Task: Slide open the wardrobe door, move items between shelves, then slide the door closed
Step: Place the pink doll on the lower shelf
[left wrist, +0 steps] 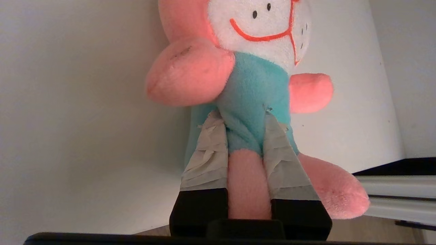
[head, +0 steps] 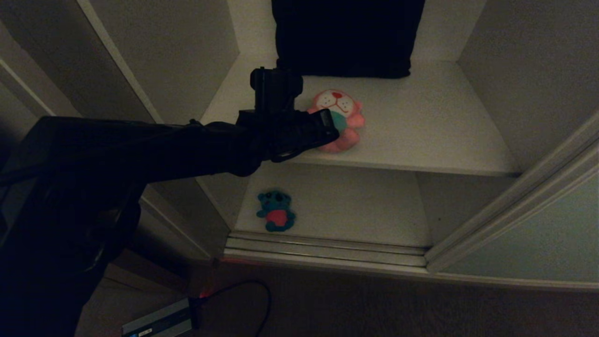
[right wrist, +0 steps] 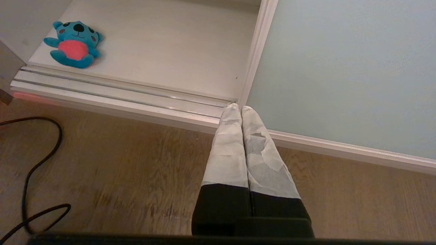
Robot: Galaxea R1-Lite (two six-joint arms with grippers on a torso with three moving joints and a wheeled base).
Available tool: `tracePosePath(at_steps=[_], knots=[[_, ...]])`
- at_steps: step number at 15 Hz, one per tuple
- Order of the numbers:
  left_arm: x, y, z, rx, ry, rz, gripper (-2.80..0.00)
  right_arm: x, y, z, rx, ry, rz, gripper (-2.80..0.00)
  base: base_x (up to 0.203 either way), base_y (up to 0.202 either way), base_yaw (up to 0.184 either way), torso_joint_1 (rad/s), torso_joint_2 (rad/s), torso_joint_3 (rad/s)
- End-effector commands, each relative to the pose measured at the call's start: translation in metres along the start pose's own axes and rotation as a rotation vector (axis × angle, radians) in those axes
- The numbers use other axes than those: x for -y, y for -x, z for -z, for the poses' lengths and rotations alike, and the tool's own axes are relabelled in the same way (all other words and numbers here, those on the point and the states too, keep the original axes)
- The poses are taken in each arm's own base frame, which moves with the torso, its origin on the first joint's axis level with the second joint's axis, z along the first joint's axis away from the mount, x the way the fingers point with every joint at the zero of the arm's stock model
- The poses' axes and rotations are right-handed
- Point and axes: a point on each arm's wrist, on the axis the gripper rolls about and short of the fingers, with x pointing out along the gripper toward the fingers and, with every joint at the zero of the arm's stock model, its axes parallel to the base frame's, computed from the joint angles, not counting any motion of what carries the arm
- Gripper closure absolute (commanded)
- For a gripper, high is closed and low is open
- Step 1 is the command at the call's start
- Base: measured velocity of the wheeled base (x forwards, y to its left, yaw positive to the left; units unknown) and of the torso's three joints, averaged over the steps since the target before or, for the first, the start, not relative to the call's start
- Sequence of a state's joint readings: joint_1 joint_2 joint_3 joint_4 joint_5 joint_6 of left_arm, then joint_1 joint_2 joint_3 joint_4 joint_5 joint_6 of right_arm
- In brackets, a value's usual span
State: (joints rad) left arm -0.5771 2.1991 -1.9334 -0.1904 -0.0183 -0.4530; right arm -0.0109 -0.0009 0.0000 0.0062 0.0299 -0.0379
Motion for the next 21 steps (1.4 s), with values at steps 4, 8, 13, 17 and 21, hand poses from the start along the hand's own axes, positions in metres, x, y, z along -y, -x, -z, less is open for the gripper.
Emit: tracePosePath(at_steps=[4, 8, 13, 17, 21], knots=[[0.028, 0.033, -0.033, 0.086, -0.026, -0.001, 0.0, 0.0, 0.0, 0.001, -0.004, 0.0, -0.001, 0.0, 0.0, 0.0, 0.0, 0.0, 0.0, 0.0], [0.055, 0.089, -0.075, 0.158, -0.105, -0.019, 0.0, 0.0, 0.0, 0.001, -0.005, 0.0, -0.001, 0.0, 0.0, 0.0, 0.0, 0.0, 0.0, 0.0], [0.076, 0.195, -0.12, 0.175, -0.17, -0.011, 0.0, 0.0, 0.0, 0.001, -0.004, 0.0, -0.001, 0.0, 0.0, 0.0, 0.0, 0.0, 0.0, 0.0], [0.066, 0.283, -0.109, 0.086, -0.233, -0.047, 0.0, 0.0, 0.0, 0.001, -0.004, 0.0, -0.001, 0.0, 0.0, 0.0, 0.0, 0.0, 0.0, 0.0], [0.025, 0.347, -0.07, -0.004, -0.362, -0.189, 0.0, 0.0, 0.0, 0.001, -0.005, 0.0, -0.001, 0.0, 0.0, 0.0, 0.0, 0.0, 0.0, 0.0]])
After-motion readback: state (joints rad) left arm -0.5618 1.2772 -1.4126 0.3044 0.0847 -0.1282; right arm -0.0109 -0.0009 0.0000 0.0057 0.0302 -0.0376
